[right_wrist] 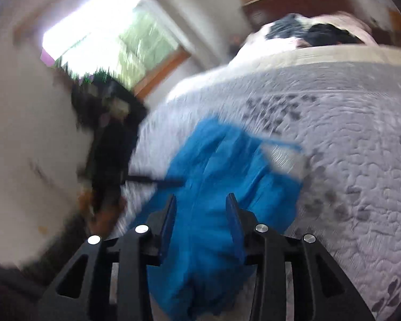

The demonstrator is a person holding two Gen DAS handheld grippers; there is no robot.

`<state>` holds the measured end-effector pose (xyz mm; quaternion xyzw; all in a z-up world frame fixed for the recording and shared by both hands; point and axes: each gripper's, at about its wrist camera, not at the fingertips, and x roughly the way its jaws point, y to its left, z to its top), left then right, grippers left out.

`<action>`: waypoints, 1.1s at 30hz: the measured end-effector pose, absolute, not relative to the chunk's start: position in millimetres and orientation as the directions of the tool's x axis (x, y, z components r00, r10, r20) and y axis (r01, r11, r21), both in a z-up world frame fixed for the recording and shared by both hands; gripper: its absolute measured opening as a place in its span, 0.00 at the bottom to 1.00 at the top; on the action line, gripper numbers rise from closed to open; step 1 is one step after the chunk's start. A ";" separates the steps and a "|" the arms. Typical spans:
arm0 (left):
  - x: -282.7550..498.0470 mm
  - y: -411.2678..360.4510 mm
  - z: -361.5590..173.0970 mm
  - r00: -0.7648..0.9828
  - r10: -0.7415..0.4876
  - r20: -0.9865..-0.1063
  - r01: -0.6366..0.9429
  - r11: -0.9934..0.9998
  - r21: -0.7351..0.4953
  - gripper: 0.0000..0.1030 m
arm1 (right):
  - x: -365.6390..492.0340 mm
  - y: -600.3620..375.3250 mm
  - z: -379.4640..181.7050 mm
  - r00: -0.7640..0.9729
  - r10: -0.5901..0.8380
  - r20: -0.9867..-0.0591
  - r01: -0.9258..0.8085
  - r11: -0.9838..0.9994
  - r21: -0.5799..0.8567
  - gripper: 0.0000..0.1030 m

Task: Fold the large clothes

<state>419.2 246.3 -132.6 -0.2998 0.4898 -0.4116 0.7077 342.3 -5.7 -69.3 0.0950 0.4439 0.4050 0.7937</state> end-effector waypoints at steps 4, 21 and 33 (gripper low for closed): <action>400.3 254.8 -117.5 0.226 -0.871 -0.437 0.286 0.488 -0.825 0.76 | 336.3 8.5 -119.6 0.249 0.624 -0.741 -0.533 0.727 0.433 0.28; 254.5 297.2 -97.7 0.424 -0.794 -0.436 0.328 0.584 -0.743 0.90 | 248.6 -4.9 -92.8 0.382 0.645 -0.662 -0.528 0.740 0.417 0.50; 75.4 245.5 -72.9 0.746 -0.103 -0.658 0.052 0.994 -0.098 0.97 | 97.3 5.9 -92.3 0.739 0.012 -0.674 -0.161 0.974 -0.160 0.96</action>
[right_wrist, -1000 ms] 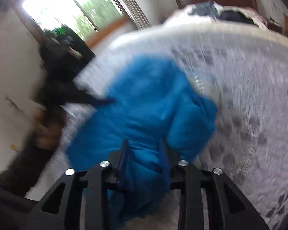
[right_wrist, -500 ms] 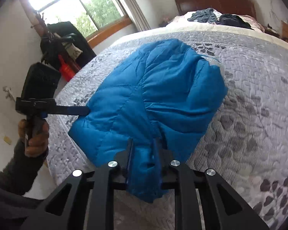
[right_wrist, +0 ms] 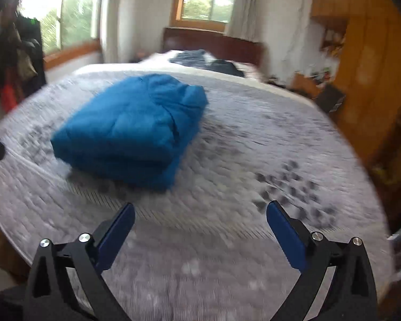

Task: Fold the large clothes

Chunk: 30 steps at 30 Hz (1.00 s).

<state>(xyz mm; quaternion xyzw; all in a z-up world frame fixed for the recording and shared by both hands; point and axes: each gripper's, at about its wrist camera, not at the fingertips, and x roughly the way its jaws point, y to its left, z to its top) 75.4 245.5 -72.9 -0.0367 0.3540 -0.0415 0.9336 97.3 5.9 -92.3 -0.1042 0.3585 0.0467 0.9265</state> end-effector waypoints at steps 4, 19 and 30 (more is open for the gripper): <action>44.5 238.7 -56.3 0.749 -0.087 -0.657 0.045 0.996 -0.080 0.97 | 65.5 10.3 -77.5 0.701 0.143 -0.699 -0.222 0.975 -0.023 0.96; 7.0 218.7 -8.2 0.723 -0.172 -0.669 0.104 0.984 -0.141 0.97 | 16.9 20.5 0.0 0.781 0.112 -0.614 -0.179 0.983 -0.049 0.96; 7.0 215.4 -11.4 0.718 -0.182 -0.672 0.108 0.983 -0.151 0.97 | 10.7 30.4 -5.1 0.771 0.118 -0.626 -0.195 0.979 -0.055 0.96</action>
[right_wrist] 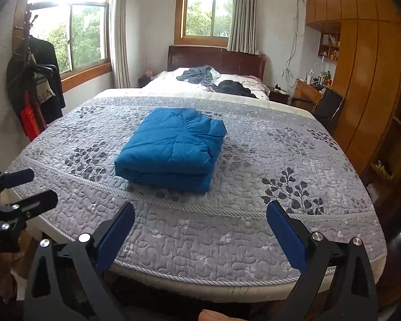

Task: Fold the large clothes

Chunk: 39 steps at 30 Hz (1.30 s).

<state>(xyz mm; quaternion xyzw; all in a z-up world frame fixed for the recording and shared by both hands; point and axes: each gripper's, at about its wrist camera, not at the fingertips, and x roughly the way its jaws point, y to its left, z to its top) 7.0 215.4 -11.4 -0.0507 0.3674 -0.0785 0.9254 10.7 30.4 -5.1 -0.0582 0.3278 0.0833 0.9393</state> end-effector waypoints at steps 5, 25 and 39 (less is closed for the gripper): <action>10.0 218.3 -15.3 0.709 -0.195 -0.678 0.106 0.980 -0.171 0.97 | 10.5 31.5 -4.8 0.774 0.116 -0.623 -0.192 0.980 -0.055 0.96; 12.1 220.4 -18.4 0.712 -0.203 -0.672 0.104 0.977 -0.185 0.97 | 9.8 33.1 -7.0 0.783 0.131 -0.608 -0.199 0.979 -0.045 0.96; 14.0 221.2 -19.4 0.708 -0.204 -0.676 0.106 0.977 -0.184 0.97 | 10.2 31.9 -10.0 0.787 0.122 -0.604 -0.190 0.980 -0.050 0.96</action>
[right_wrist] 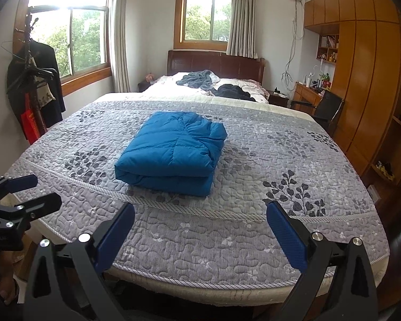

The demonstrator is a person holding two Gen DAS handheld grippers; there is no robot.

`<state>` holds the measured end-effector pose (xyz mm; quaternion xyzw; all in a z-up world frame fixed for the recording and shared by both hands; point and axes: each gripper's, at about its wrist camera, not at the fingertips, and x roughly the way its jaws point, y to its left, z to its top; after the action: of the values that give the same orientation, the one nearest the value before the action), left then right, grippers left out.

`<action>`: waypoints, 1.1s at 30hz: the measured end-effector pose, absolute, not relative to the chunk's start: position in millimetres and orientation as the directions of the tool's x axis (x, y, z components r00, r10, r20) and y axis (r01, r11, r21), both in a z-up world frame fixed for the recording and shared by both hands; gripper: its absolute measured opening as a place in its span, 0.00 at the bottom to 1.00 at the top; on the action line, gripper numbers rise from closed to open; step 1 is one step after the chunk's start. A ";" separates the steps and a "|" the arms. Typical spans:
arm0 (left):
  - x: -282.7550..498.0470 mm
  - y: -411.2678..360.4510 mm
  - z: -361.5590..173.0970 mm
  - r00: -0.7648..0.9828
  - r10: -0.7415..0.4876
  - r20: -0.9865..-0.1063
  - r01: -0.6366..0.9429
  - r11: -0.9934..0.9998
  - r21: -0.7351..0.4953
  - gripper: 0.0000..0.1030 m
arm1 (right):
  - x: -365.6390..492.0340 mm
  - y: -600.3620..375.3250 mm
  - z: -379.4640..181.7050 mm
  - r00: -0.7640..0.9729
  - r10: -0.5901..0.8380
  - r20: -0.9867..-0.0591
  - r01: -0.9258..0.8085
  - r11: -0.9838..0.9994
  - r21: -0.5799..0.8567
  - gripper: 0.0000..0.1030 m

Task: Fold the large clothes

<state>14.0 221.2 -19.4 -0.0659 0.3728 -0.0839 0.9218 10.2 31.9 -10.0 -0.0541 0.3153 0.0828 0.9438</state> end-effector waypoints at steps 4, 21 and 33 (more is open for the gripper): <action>15.5 219.9 -20.9 0.704 -0.203 -0.681 0.104 0.977 -0.183 0.97 | 10.3 31.5 -9.8 0.788 0.119 -0.603 -0.187 0.981 -0.051 0.96; 16.3 219.5 -23.1 0.706 -0.202 -0.678 0.104 0.978 -0.183 0.97 | 10.5 29.9 -9.5 0.790 0.115 -0.602 -0.183 0.982 -0.053 0.96; 16.9 219.6 -24.4 0.705 -0.203 -0.679 0.104 0.977 -0.184 0.97 | 10.8 29.6 -9.9 0.789 0.113 -0.604 -0.181 0.982 -0.053 0.96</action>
<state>16.9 219.6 -24.4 -0.0661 0.3747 -0.0835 0.9210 10.8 29.6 -9.9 -0.0542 0.3155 0.0777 0.9442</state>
